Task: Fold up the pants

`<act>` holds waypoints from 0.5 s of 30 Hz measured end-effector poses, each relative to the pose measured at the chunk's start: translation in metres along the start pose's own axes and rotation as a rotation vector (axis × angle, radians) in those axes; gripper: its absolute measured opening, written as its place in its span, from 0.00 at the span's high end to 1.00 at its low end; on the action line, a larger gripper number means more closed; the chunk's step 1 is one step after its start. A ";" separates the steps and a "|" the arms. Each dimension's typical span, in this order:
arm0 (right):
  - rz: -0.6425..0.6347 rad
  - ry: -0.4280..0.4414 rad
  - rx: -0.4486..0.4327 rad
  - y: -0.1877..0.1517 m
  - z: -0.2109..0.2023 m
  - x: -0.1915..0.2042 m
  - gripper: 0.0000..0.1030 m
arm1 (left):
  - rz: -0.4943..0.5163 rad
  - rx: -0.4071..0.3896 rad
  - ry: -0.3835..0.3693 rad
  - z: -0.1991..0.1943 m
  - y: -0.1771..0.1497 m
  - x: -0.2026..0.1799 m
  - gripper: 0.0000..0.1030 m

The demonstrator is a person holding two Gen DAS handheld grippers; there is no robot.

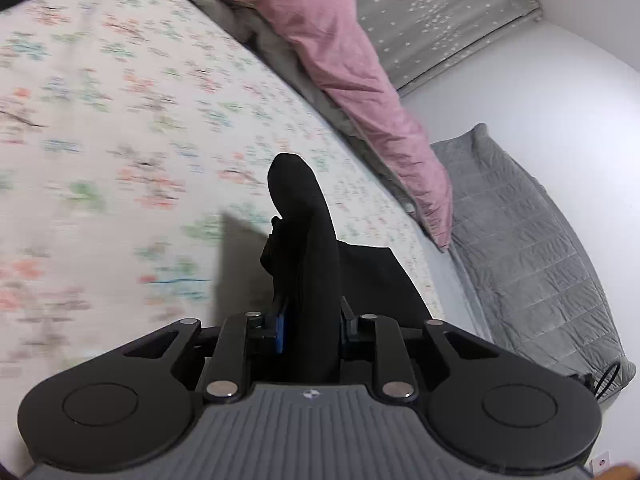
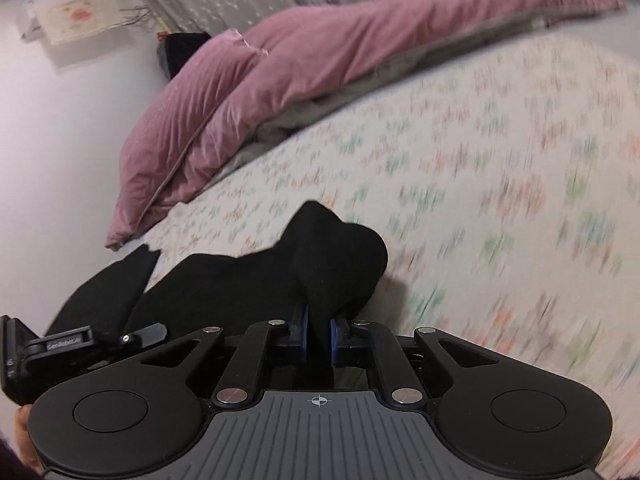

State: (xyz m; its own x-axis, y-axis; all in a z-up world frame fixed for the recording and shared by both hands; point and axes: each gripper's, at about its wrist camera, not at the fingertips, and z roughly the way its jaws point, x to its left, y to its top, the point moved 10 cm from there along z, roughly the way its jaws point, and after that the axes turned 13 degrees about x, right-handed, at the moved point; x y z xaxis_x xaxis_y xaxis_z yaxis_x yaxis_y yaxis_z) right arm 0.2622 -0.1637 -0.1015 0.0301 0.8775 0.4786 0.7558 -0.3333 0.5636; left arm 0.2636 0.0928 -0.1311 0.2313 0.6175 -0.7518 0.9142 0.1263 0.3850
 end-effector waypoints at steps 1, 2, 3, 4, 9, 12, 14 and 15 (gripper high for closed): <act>-0.011 -0.015 -0.009 0.011 -0.003 -0.007 0.91 | 0.017 -0.008 -0.010 0.008 0.003 -0.008 0.57; -0.020 -0.027 -0.021 0.021 -0.005 -0.013 0.91 | 0.022 -0.018 -0.017 0.016 0.006 -0.014 0.57; -0.030 -0.032 -0.035 0.031 -0.007 -0.018 0.91 | 0.024 -0.033 -0.029 0.024 0.011 -0.020 0.57; -0.046 -0.033 -0.049 0.043 -0.009 -0.024 0.91 | 0.022 -0.050 -0.040 0.028 0.014 -0.023 0.58; -0.092 -0.041 -0.105 0.086 -0.005 -0.045 0.90 | 0.043 -0.163 0.026 0.048 0.032 -0.024 0.57; -0.095 -0.047 -0.065 0.093 0.012 -0.060 0.84 | 0.087 -0.146 0.234 0.061 0.031 -0.002 0.46; -0.097 -0.108 -0.019 0.087 0.026 -0.074 0.79 | 0.089 -0.146 0.265 0.059 0.032 0.002 0.39; -0.102 -0.147 -0.011 0.085 0.028 -0.080 0.78 | 0.088 -0.149 0.274 0.056 0.033 0.001 0.38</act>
State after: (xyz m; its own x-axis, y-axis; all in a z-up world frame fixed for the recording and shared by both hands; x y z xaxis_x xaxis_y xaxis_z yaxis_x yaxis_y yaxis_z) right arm 0.3419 -0.2526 -0.1110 0.0494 0.9475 0.3159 0.7528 -0.2432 0.6116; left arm 0.3122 0.0541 -0.1487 0.1908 0.8149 -0.5473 0.8310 0.1628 0.5320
